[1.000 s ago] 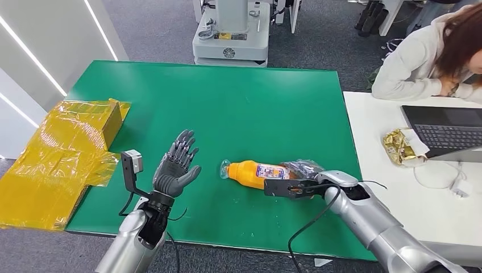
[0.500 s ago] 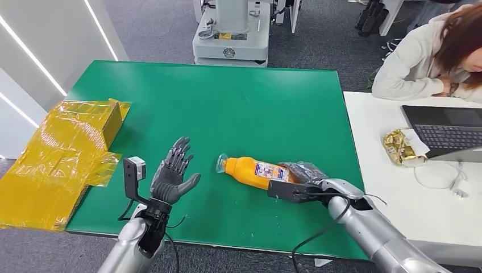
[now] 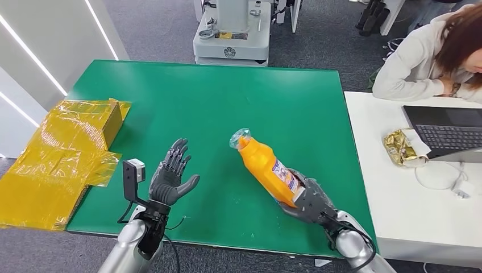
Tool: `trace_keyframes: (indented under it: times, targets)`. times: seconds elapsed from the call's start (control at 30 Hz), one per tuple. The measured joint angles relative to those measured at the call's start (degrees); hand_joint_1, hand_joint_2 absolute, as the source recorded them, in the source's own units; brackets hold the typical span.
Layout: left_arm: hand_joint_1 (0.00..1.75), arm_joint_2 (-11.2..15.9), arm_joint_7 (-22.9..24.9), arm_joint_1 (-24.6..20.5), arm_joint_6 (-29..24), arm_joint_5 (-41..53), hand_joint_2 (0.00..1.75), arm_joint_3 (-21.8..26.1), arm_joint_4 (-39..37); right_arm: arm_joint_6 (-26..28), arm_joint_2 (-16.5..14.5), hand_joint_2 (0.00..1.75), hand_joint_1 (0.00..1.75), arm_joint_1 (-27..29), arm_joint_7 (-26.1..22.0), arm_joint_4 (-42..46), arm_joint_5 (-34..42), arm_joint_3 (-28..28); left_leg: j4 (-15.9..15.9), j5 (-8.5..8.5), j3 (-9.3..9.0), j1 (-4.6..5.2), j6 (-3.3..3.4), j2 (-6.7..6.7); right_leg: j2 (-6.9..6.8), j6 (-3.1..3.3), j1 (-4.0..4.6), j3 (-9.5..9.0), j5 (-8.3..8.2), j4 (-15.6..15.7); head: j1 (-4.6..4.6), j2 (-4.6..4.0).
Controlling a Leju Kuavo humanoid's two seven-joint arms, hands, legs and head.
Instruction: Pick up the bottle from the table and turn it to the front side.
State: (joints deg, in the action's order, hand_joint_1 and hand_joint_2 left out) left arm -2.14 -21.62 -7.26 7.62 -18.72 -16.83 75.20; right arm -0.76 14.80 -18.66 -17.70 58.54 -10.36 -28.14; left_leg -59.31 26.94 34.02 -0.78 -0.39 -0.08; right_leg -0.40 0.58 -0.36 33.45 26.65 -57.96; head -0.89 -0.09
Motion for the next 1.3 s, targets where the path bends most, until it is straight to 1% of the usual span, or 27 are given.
trace_keyframes:
  times: [0.07, 0.2, 0.33, 0.47, 0.57, 0.67, 0.83, 0.97, 1.1, 1.3]
  targets:
    - [0.0, -0.01, -0.01, -0.01, -0.02, 0.03, 1.75, 0.0, 0.01, 0.6, -0.05, 1.75, 1.75, 2.02, -0.24, 1.91, 0.51, 1.71, 0.01, 0.01, 0.02, 0.0, -0.02, 0.03, 0.02, 0.0, 0.0, 0.04, 0.0, 0.0, 0.0, 0.0]
    - [0.0, -0.01, -0.02, -0.08, -0.02, 0.21, 1.75, 0.0, 0.0, 1.51, -0.17, 1.75, 1.75, 4.3, -0.56, 4.28, 1.39, 3.86, 0.01, 0.01, 0.01, 0.0, -0.02, 0.04, 0.04, 0.0, 0.0, 0.06, 0.0, 0.0, -0.01, 0.0]
    - [0.0, 0.0, -0.02, -0.4, -0.02, 0.95, 1.75, 0.0, 0.01, 4.35, -0.92, 1.75, 1.75, 6.6, -1.95, 6.62, 2.43, 6.24, 0.01, 0.0, 0.01, 0.0, -0.02, 0.04, 0.03, 0.01, 0.0, 0.06, 0.0, 0.0, -0.01, 0.0]
    - [0.0, 0.0, -0.02, -1.18, 0.12, 1.89, 1.75, 0.0, 0.01, 6.15, -1.69, 1.75, 1.75, 9.06, -3.1, 9.44, 2.46, 8.15, 0.01, 0.01, 0.02, 0.0, -0.03, 0.04, 0.04, 0.01, 0.0, 0.07, 0.0, -0.01, -0.01, 0.0]
    - [0.0, 0.01, 0.01, -2.34, 0.97, 2.38, 1.75, -0.04, -0.01, 6.77, -2.33, 1.75, 1.75, 9.7, -4.26, 10.85, 2.24, 9.01, 0.01, 0.01, 0.03, 0.0, -0.03, 0.05, 0.05, 0.01, 0.0, 0.08, 0.0, -0.01, -0.01, 0.0]
    - [0.0, 0.02, 0.15, -4.63, 2.05, 2.48, 1.75, -0.29, -0.04, 6.97, -3.09, 1.75, 1.75, 8.29, -5.77, 10.74, 2.23, 9.17, 0.01, -0.03, 0.05, 0.0, -0.03, 0.07, 0.06, 0.03, 0.0, 0.09, -0.04, -0.02, 0.0, 0.0]
    - [0.0, -0.01, 1.06, -9.38, 3.07, 1.82, 1.75, -0.67, -0.07, 7.34, -4.82, 1.75, 1.75, 2.49, -7.71, 8.48, 2.32, 8.5, 0.0, -0.15, 0.03, 0.0, 0.01, 0.1, 0.08, 0.04, 0.0, 0.08, -0.12, -0.03, 0.0, 0.0]
    - [0.0, -0.01, 1.41, -11.11, 3.29, 1.09, 1.75, -0.68, -0.06, 7.88, -5.67, 1.75, 1.75, -0.58, -8.39, 6.86, 2.4, 7.19, 0.0, -0.16, 0.06, 0.0, 0.0, 0.09, 0.08, 0.04, 0.0, 0.11, -0.12, -0.06, -0.01, 0.0]
    - [0.0, 0.0, 1.42, -12.43, 3.98, 0.33, 1.75, -0.69, -0.06, 8.58, -6.13, 1.75, 1.75, -3.03, -8.59, 5.94, 2.56, 5.6, 0.0, -0.16, 0.09, 0.0, -0.01, 0.09, 0.08, 0.04, 0.0, 0.13, -0.12, -0.06, 0.0, 0.0]
    - [0.0, 0.0, 2.64, -14.79, 5.15, -0.5, 1.75, -1.74, -0.06, 8.59, -7.5, 1.75, 1.75, -6.2, -6.61, 5.01, 1.35, 3.56, 0.0, -0.16, 0.11, 0.0, -0.01, 0.09, 0.07, 0.04, 0.0, 0.16, -0.12, -0.06, -0.01, 0.0]
